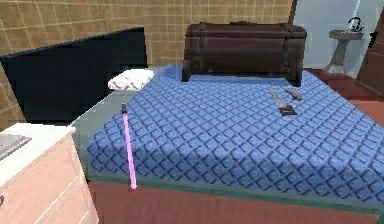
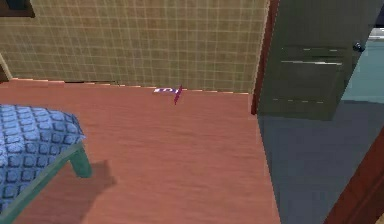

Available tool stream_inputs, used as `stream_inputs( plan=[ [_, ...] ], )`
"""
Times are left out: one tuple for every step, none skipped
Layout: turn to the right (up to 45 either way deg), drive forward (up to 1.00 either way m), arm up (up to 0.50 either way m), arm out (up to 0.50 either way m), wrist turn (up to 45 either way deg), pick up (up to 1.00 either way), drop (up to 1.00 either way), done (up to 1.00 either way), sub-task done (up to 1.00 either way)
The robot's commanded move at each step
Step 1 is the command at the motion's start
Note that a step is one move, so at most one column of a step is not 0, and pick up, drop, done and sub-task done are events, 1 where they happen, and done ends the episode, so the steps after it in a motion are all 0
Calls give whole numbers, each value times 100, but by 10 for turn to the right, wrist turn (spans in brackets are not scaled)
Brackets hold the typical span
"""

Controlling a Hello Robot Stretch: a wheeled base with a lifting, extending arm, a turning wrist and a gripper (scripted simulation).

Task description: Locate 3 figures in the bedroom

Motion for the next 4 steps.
stream_inputs(
  plan=[
    [-450,0,0,0,0,0,0,0,0],
    [-330,0,0,0,0,0,0,0,0],
    [0,15,0,0,0,0,0,0,0],
    [180,0,0,0,0,0,0,0,0]
  ],
)
